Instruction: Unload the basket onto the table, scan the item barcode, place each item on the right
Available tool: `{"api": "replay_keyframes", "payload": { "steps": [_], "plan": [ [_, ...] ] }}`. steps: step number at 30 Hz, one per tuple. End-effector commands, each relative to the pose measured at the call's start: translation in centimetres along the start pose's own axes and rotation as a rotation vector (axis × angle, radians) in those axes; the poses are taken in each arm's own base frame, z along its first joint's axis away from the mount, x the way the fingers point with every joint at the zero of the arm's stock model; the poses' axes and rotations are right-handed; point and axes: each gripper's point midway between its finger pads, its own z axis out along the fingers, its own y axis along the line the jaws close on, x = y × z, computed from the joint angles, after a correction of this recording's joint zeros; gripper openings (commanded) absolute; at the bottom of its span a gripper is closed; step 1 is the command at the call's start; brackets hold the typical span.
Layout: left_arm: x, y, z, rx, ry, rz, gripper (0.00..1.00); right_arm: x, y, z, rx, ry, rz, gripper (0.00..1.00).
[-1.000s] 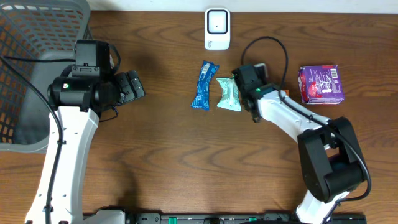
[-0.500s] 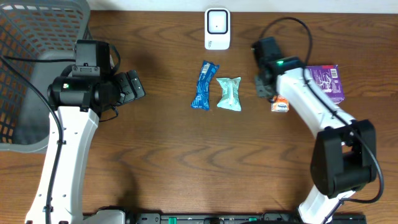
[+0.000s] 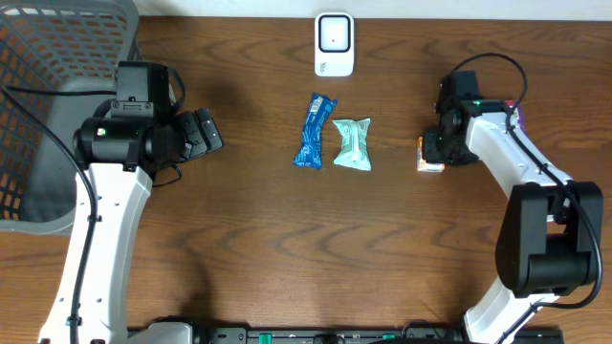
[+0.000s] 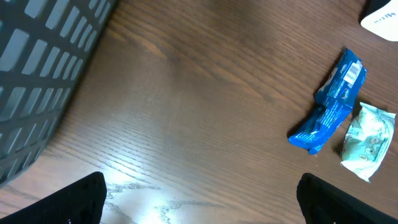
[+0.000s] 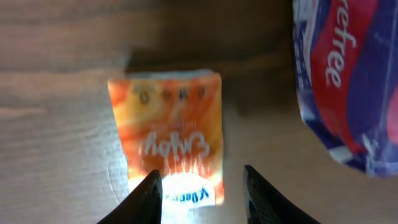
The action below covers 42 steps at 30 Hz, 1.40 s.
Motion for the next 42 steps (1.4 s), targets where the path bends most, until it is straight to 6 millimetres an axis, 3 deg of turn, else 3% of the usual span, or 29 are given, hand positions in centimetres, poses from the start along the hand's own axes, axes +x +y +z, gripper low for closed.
{"api": "replay_keyframes", "payload": {
  "steps": [1,8,10,12,14,20,25,27,30,39,42],
  "plan": [
    [-0.2,0.2,0.0,-0.012,-0.006,-0.007,0.98,1.0,1.1,1.0,-0.073,0.023,-0.009,0.38],
    [-0.2,0.2,0.0,-0.012,-0.006,-0.007,0.98,2.0,1.3,3.4,-0.09,-0.014,-0.01,0.38],
    [-0.2,0.2,0.0,-0.012,-0.006,-0.007,0.98,2.4,1.3,3.9,-0.09,-0.013,-0.009,0.24],
    [-0.2,0.2,0.0,-0.012,-0.006,-0.007,0.98,2.7,1.8,4.0,-0.122,-0.006,-0.005,0.01],
    [-0.2,0.2,0.0,-0.012,-0.006,-0.007,0.98,2.8,3.1,3.8,-0.2,0.001,-0.007,0.01],
    [-0.2,0.2,0.0,-0.012,-0.006,-0.007,0.98,1.1,8.4,0.8,-0.557,-0.028,-0.014,0.01],
    [-0.2,0.2,0.0,-0.012,-0.006,-0.007,0.98,-1.4,11.3,-4.3,-0.926,-0.09,-0.022,0.01],
    [-0.2,0.2,0.0,-0.012,-0.006,-0.007,0.98,-2.2,11.4,-6.3,-1.059,-0.105,-0.004,0.01],
    [-0.2,0.2,0.0,-0.012,-0.006,-0.007,0.98,-2.7,10.5,-7.5,-1.143,-0.098,0.051,0.01],
    [-0.2,0.2,0.0,-0.012,-0.006,-0.007,0.98,-2.7,9.0,-7.9,-1.177,-0.086,0.102,0.01],
    [-0.2,0.2,0.0,-0.012,-0.006,-0.007,0.98,-2.9,8.6,-7.1,-1.128,-0.091,0.111,0.01]
  ]
}}
